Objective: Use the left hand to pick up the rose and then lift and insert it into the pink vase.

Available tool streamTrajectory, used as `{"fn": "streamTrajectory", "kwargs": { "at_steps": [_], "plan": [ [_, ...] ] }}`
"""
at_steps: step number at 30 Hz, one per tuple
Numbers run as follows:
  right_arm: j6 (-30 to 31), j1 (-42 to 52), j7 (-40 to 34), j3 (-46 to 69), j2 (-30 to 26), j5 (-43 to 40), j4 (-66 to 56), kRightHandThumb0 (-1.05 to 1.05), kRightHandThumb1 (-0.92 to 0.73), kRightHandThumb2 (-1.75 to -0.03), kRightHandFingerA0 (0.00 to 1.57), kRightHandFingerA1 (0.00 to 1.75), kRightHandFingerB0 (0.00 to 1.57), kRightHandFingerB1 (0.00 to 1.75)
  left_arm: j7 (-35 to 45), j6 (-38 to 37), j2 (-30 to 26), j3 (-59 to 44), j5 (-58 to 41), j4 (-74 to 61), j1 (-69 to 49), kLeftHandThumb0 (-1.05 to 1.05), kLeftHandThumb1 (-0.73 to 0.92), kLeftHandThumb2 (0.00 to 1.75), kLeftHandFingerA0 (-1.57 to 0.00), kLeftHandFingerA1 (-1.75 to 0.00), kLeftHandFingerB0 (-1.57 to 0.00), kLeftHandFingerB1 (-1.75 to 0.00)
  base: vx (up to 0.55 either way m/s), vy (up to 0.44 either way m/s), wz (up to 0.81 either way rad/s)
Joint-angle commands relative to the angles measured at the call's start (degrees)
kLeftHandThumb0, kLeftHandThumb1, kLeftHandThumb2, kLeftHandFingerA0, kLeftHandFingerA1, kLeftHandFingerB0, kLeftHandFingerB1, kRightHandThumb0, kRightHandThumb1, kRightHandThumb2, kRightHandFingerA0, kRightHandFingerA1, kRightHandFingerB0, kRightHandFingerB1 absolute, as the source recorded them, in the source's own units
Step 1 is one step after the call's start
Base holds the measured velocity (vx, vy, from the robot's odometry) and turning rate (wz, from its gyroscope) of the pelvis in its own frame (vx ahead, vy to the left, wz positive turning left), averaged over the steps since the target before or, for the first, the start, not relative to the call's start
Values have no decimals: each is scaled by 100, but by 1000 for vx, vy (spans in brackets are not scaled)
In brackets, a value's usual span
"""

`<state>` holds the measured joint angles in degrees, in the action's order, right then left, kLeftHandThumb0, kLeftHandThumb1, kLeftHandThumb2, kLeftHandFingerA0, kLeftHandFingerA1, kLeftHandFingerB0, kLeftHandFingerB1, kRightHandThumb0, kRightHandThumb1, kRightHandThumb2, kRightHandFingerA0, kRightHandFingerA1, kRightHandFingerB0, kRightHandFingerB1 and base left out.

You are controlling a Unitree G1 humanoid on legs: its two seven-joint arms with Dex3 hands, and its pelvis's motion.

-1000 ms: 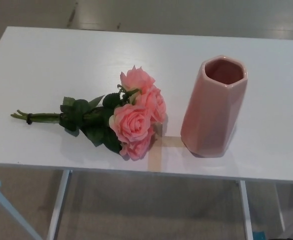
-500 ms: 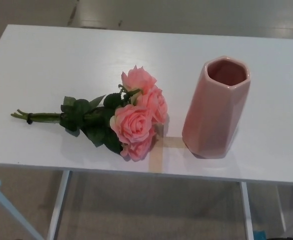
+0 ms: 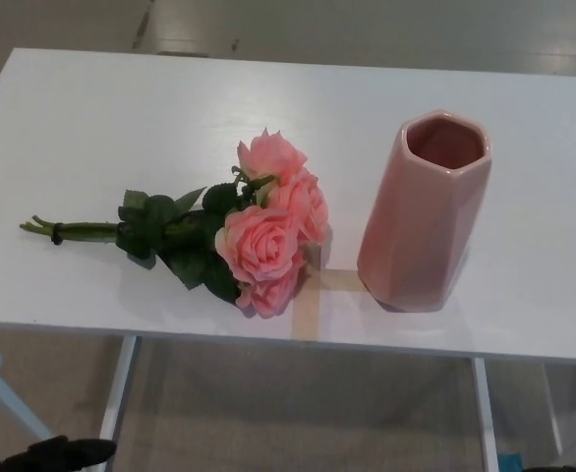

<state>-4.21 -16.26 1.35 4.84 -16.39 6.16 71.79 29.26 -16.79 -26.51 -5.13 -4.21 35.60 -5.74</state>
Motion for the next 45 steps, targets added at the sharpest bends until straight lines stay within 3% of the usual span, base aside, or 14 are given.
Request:
{"fn": "streamTrajectory", "kwargs": {
  "at_steps": [1,16,19,20,22,27,28,31,32,36,37,41,44,45],
  "plan": [
    [3,-12,-78,-80,-121,83,66,-33,-65,-59,60,41,55,39,2935,1282,-977,596,-1960,-3219,-1169,-49,36,70,-42,-51,-41,-46,0,0,0],
    [-13,9,-58,-77,-135,73,43,-33,-65,-59,60,41,56,40,2685,1852,-1906,-207,-3856,-6742,-1900,-50,35,69,-41,-52,-39,-46,0,0,0],
    [-13,9,-57,-76,-142,72,43,-33,-65,-59,60,41,56,40,2662,1914,-1929,-234,-3898,-6805,-1926,-50,35,69,-41,-52,-39,-46,0,0,0],
    [-14,9,-52,-72,-144,67,46,-33,-65,-59,60,41,56,40,2372,1887,-1907,-514,-4163,-7026,-1801,-53,36,67,-30,-46,-30,-42,0,0,0],
    [-19,15,-46,-67,-149,61,50,-33,-65,-59,60,41,56,40,1816,1808,-1799,-976,-4535,-7393,-1606,-45,42,53,-33,-39,-32,-33,0,0,0],
    [-25,26,-47,-70,-155,62,47,-33,-65,-59,60,41,56,40,1617,1869,-1686,-1113,-4553,-7532,-1622,-45,42,53,-33,-39,-32,-33,0,0,0],
    [-3,4,-43,-61,-143,48,45,-33,-65,-59,60,41,56,39,718,1480,-1129,-1096,-3845,-7482,-920,-23,20,81,-12,-52,-11,-50,0,0,0],
    [-1,1,-43,-65,-143,42,46,-33,-65,-59,60,41,56,39,630,1563,-1013,-1158,-3780,-7540,-828,-23,20,81,-12,-52,-11,-50,0,0,0],
    [-9,-6,-26,-78,-143,49,47,-33,-65,-59,60,41,56,39,364,1689,-1215,-1253,-3105,-7367,-95,-50,36,68,-6,-28,-8,-36,0,0,0],
    [3,-11,-37,-79,-148,31,47,-33,-65,-59,60,41,56,40,-31,1831,-1351,-1088,-1624,-7061,1003,-47,33,73,0,-19,-11,-30,0,0,2],
    [7,-18,-38,-82,-147,31,51,-33,-65,-59,60,41,56,39,-112,1841,-1374,-992,-1276,-6947,1237,-52,40,53,0,-24,-7,-26,0,0,0],
    [0,-17,-28,-88,-151,28,46,-33,-65,-59,60,41,55,39,-270,1901,-1451,-573,-425,-6446,1900,-51,32,73,0,-17,-5,-27,0,0,0],
    [-3,-14,-23,-92,-153,25,43,-33,-65,-59,60,41,55,39,-339,1913,-1479,-389,-79,-6225,2171,-51,32,73,0,-17,-5,-27,0,0,0],
    [-13,-15,-11,-95,-153,26,49,-33,-65,-59,59,41,55,39,-368,1911,-1519,-165,232,-5907,2418,-60,40,75,0,0,-6,-19,0,0,0]
  ]
}}
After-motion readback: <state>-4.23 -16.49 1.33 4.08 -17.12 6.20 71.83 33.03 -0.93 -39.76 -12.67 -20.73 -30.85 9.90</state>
